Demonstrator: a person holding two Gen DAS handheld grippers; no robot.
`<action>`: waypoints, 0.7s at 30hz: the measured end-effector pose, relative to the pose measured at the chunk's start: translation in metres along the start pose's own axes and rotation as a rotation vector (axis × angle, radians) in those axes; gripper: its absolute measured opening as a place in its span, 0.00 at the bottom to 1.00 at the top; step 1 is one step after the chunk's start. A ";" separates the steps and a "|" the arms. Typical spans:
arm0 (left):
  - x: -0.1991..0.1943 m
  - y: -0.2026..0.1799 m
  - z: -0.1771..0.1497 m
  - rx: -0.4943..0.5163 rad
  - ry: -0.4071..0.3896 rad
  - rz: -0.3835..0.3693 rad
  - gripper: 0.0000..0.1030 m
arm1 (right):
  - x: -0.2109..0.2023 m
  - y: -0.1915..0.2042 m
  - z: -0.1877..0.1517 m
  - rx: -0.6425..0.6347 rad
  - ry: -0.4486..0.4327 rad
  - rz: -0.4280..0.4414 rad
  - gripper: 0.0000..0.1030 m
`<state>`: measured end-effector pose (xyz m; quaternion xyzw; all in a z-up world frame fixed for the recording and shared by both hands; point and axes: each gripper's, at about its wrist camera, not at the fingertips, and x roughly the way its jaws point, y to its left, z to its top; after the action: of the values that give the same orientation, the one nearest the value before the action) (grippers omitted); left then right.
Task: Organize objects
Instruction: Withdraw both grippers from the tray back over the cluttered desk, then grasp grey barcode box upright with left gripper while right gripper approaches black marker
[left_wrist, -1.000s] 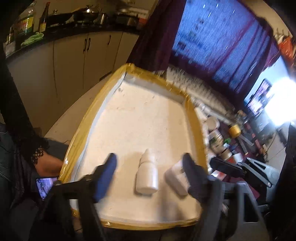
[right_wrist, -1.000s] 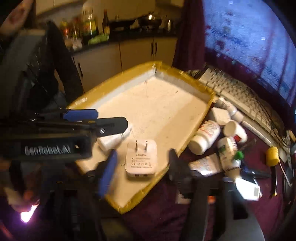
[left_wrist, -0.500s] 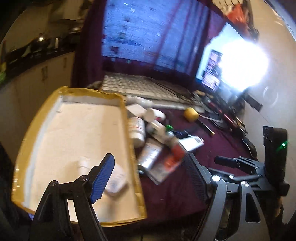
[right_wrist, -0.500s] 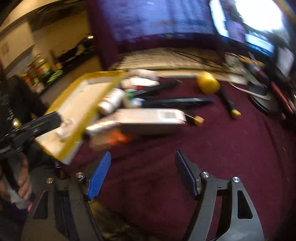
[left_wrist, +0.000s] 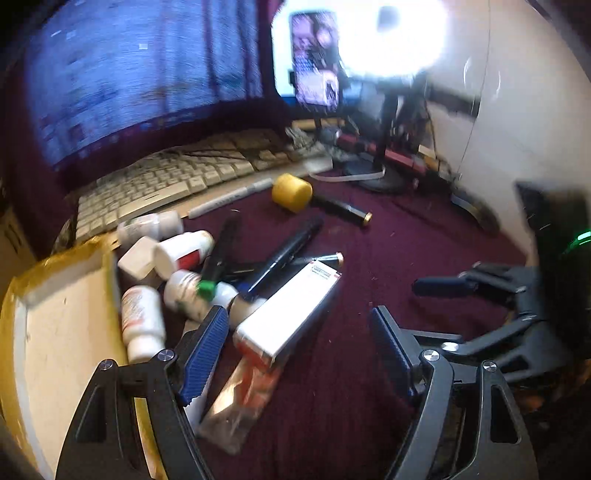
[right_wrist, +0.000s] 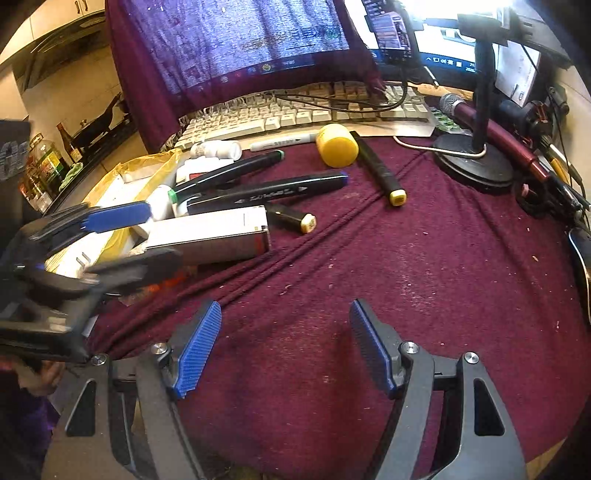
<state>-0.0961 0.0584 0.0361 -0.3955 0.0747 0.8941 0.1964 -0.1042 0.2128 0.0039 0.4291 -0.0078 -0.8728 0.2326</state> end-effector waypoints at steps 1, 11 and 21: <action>0.006 -0.003 0.003 0.008 0.014 0.004 0.71 | 0.000 -0.001 0.000 -0.002 0.002 -0.006 0.70; 0.018 -0.009 -0.002 0.029 0.069 0.095 0.29 | 0.000 -0.009 -0.001 0.023 0.005 -0.003 0.70; -0.031 0.030 -0.035 -0.319 -0.009 -0.051 0.25 | 0.001 -0.004 0.003 0.037 -0.005 0.024 0.70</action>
<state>-0.0656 0.0123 0.0347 -0.4193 -0.0792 0.8912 0.1539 -0.1087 0.2157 0.0042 0.4310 -0.0297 -0.8707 0.2349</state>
